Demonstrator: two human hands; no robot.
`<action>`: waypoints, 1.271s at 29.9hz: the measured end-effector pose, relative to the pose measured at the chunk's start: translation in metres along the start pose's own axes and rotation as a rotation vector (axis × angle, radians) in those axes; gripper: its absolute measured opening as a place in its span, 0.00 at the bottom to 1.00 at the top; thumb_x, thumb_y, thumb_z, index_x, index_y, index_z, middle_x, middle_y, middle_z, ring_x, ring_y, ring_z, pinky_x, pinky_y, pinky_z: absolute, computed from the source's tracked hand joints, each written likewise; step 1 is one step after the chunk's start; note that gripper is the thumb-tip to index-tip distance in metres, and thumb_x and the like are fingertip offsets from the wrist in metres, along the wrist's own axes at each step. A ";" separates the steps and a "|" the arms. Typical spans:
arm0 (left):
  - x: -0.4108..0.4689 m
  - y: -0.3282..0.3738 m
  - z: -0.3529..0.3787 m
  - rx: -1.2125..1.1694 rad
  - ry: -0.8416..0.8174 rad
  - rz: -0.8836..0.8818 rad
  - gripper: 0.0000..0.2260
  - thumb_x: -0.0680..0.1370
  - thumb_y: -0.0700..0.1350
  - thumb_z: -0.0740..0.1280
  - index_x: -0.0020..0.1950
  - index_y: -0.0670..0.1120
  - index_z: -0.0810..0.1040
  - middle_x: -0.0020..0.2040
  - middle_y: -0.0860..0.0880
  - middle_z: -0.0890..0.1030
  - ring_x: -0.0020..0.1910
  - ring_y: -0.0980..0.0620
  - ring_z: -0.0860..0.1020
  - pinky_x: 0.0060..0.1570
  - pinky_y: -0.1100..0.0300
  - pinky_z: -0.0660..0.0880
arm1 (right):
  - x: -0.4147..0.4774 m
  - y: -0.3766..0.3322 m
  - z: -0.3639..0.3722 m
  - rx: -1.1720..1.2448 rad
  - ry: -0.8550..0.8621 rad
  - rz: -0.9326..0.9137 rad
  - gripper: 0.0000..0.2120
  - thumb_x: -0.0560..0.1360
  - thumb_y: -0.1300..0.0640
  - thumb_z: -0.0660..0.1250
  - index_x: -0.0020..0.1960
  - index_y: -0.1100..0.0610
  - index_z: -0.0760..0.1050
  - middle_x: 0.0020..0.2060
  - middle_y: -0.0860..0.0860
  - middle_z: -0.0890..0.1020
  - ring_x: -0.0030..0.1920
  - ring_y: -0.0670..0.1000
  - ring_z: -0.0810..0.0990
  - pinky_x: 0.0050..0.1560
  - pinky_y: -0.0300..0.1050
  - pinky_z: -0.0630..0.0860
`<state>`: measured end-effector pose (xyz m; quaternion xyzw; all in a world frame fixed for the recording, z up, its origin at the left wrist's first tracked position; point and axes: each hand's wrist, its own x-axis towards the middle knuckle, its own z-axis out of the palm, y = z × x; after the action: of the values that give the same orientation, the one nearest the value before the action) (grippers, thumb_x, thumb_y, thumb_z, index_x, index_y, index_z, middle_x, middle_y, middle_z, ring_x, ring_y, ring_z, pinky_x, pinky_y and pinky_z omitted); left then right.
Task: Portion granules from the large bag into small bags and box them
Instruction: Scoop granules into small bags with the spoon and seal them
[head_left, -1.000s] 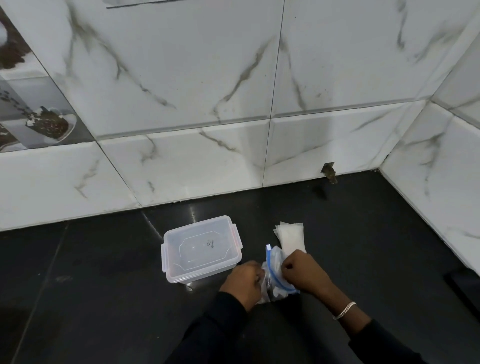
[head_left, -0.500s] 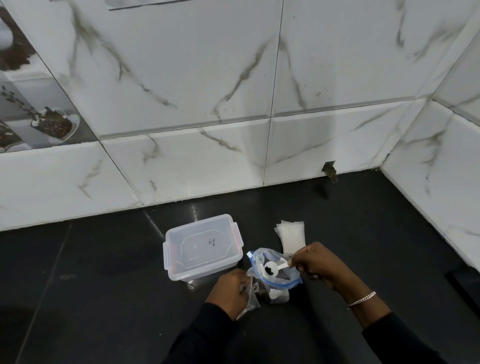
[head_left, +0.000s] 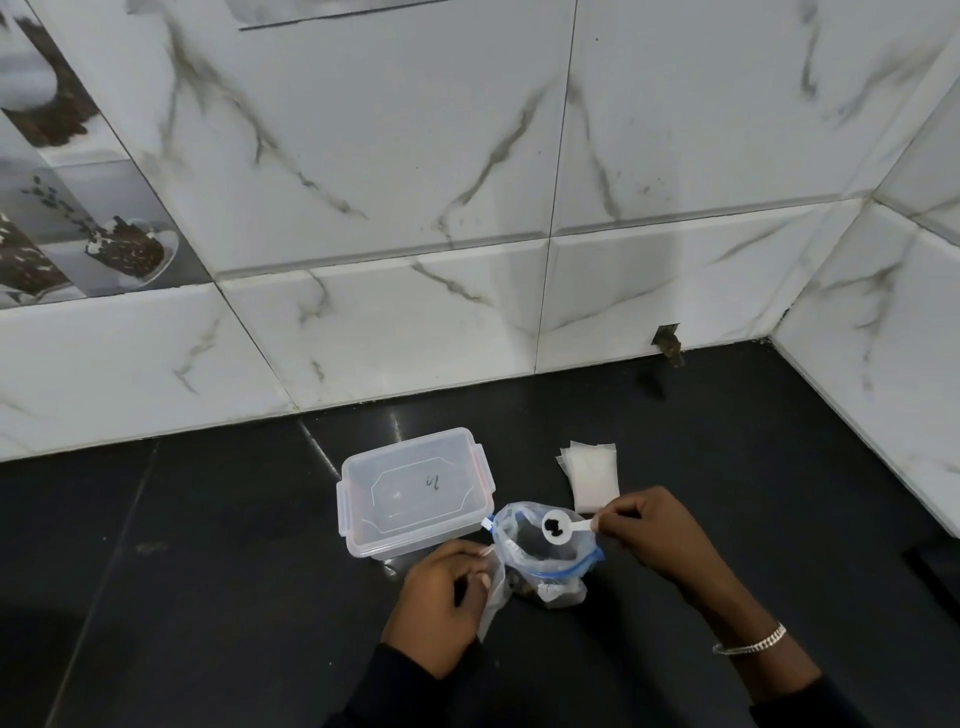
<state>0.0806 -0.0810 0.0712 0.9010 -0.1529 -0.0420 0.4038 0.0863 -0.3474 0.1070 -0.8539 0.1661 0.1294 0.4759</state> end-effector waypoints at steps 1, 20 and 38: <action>-0.001 0.004 -0.006 -0.008 -0.002 0.017 0.09 0.76 0.40 0.68 0.50 0.51 0.85 0.54 0.64 0.79 0.55 0.69 0.76 0.55 0.78 0.68 | -0.005 -0.002 -0.003 0.029 0.008 -0.009 0.09 0.74 0.60 0.70 0.36 0.59 0.85 0.26 0.53 0.80 0.23 0.41 0.72 0.26 0.34 0.68; 0.042 0.083 -0.017 0.150 -0.100 -0.192 0.07 0.73 0.47 0.72 0.51 0.49 0.82 0.55 0.52 0.81 0.53 0.54 0.77 0.49 0.63 0.71 | -0.091 -0.032 0.013 -0.280 0.240 -0.642 0.04 0.74 0.55 0.71 0.48 0.48 0.81 0.37 0.36 0.77 0.38 0.37 0.78 0.37 0.26 0.74; 0.042 0.085 -0.020 0.089 -0.139 -0.308 0.17 0.73 0.47 0.73 0.61 0.49 0.77 0.58 0.51 0.79 0.55 0.53 0.76 0.50 0.62 0.71 | -0.077 0.018 0.047 -0.490 0.442 -0.984 0.11 0.78 0.55 0.67 0.57 0.59 0.82 0.42 0.50 0.83 0.37 0.43 0.79 0.36 0.35 0.77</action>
<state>0.1037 -0.1329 0.1501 0.9257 -0.0426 -0.1588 0.3406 0.0053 -0.3042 0.0983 -0.9223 -0.1890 -0.2528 0.2233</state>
